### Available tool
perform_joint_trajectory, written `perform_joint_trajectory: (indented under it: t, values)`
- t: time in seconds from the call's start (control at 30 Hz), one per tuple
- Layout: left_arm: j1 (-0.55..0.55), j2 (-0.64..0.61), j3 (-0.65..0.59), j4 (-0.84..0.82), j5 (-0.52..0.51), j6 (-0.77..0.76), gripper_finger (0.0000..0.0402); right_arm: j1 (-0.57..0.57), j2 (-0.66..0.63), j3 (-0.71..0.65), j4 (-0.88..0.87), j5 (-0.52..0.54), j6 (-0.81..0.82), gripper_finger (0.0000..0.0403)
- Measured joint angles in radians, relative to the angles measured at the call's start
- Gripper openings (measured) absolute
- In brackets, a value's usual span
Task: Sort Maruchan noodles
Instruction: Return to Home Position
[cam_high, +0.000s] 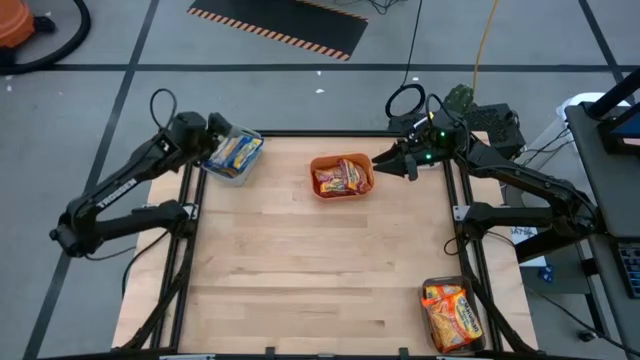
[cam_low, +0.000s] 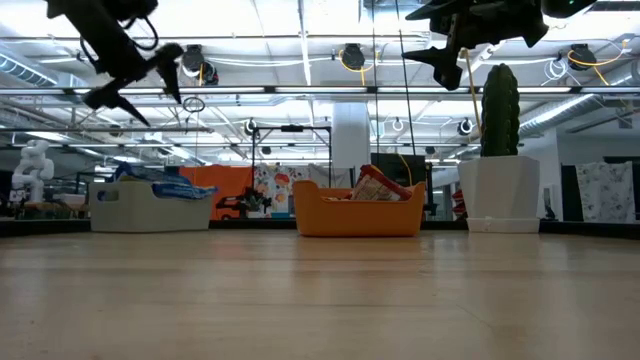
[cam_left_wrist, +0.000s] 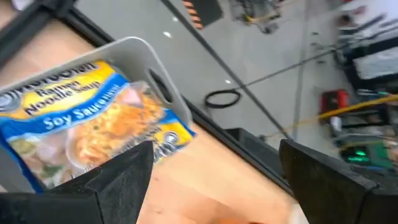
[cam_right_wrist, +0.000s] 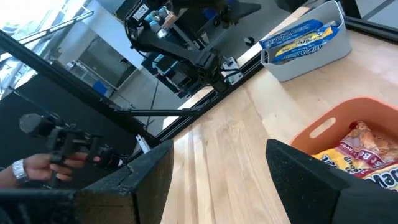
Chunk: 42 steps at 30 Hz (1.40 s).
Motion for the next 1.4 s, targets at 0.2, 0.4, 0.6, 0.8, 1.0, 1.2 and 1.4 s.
perform_joint_trajectory:
  t: [0.2,0.4,0.6,0.8,1.0,1.2,1.4]
  values:
    - [-0.007,-0.076,0.000,0.018,0.071,0.048,0.0349,0.000,0.000,0.000,0.002,0.002,0.019,0.0247]
    - [-0.031,-0.089,0.000,0.067,0.165,0.301,0.0349,0.004,-0.003,0.000,0.063,0.056,0.010,0.0237]
    - [-0.073,-0.089,0.000,0.209,0.215,0.728,0.0349,0.022,-0.004,0.000,0.147,0.113,-0.009,0.0183]
    - [-0.127,-0.089,0.000,0.294,0.222,0.836,0.0343,0.091,-0.004,0.000,0.161,0.251,0.036,0.0095]
    - [-0.182,-0.089,0.000,0.308,0.299,0.851,0.0247,0.175,-0.004,0.000,0.168,0.346,-0.025,0.0011]
    - [-0.240,-0.106,0.000,0.307,0.364,0.958,0.0087,0.210,-0.004,0.000,0.166,0.364,-0.064,0.0007]
    - [-0.298,-0.123,0.000,0.307,0.390,1.012,0.0007,0.219,-0.004,0.000,0.166,0.365,-0.066,0.0005]
